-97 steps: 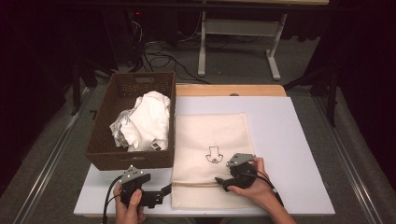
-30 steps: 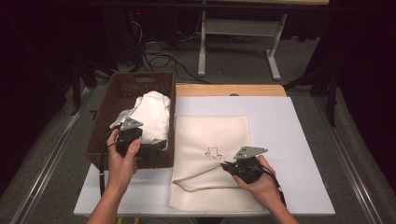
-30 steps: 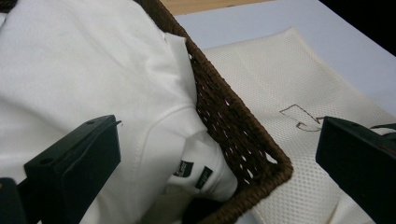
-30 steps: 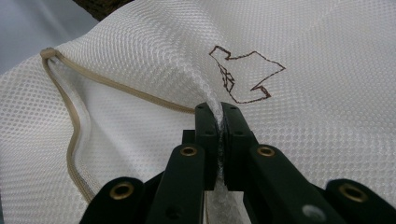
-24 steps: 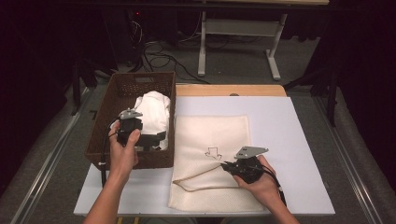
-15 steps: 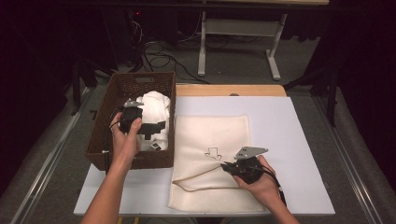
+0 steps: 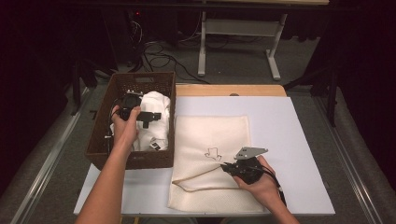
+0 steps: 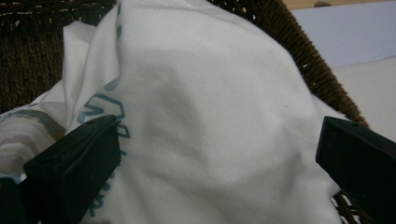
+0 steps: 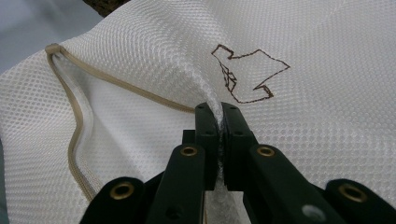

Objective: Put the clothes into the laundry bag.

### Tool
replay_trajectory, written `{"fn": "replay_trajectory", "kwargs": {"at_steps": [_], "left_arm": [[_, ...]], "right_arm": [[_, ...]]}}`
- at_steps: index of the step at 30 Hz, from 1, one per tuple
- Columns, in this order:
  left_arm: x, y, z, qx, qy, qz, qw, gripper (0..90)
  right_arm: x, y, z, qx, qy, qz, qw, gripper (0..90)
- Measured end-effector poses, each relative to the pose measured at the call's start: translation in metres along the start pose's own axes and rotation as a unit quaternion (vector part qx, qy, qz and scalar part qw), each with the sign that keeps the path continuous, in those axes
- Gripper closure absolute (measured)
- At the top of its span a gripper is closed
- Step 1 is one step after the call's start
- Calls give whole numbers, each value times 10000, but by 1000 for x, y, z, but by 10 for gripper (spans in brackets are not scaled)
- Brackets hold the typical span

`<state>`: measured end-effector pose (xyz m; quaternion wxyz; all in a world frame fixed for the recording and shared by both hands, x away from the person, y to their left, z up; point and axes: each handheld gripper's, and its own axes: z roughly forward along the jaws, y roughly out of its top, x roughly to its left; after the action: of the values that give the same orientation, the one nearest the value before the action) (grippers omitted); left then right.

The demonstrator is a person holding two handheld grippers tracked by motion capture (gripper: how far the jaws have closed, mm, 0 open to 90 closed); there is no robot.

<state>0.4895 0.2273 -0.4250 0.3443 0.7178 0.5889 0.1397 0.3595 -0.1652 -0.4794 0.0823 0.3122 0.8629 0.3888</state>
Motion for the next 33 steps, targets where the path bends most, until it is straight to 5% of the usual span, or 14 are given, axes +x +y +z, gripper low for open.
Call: {"fn": "replay_trajectory", "kwargs": {"at_steps": [7, 9, 12, 15, 21, 24, 27, 29, 31, 32, 33], "left_arm": [[8, -4, 27, 473, -39, 122, 9988, 0], [7, -6, 36, 604, 113, 99, 9981, 0], [5, -6, 44, 1108, 594, 244, 9918, 0], [6, -5, 51, 1324, 692, 219, 9885, 0], [6, -12, 68, 1834, 718, 529, 9790, 10], [6, -13, 69, 1827, 586, 695, 9790, 116], [8, -11, 62, 1774, 336, 719, 9809, 372], [14, -10, 55, 1721, 113, 523, 9836, 575], [34, -10, 45, 1446, -487, -395, 9875, 656], [53, -14, 38, 1093, -975, -1200, 9819, 675], [65, -17, 33, 835, -1164, -1648, 9759, 689]], "right_arm": [[0, 0, 1, 24, -5, -15, 10000, 880], [0, -1, 1, 31, 2, -10, 10000, 880], [0, -1, 2, 52, -3, -2, 10000, 880], [0, -1, 3, 74, -3, -29, 10000, 880], [2, -2, 6, 153, 14, -67, 9999, 879], [2, -2, 7, 190, 30, -71, 9998, 880], [2, -2, 8, 204, 31, -86, 9997, 880], [2, -2, 8, 207, 37, -77, 9997, 880], [2, -2, 8, 199, 31, -80, 9998, 880], [2, -2, 8, 191, 30, -91, 9998, 880], [1, -2, 8, 173, 36, -86, 9998, 880]]}}
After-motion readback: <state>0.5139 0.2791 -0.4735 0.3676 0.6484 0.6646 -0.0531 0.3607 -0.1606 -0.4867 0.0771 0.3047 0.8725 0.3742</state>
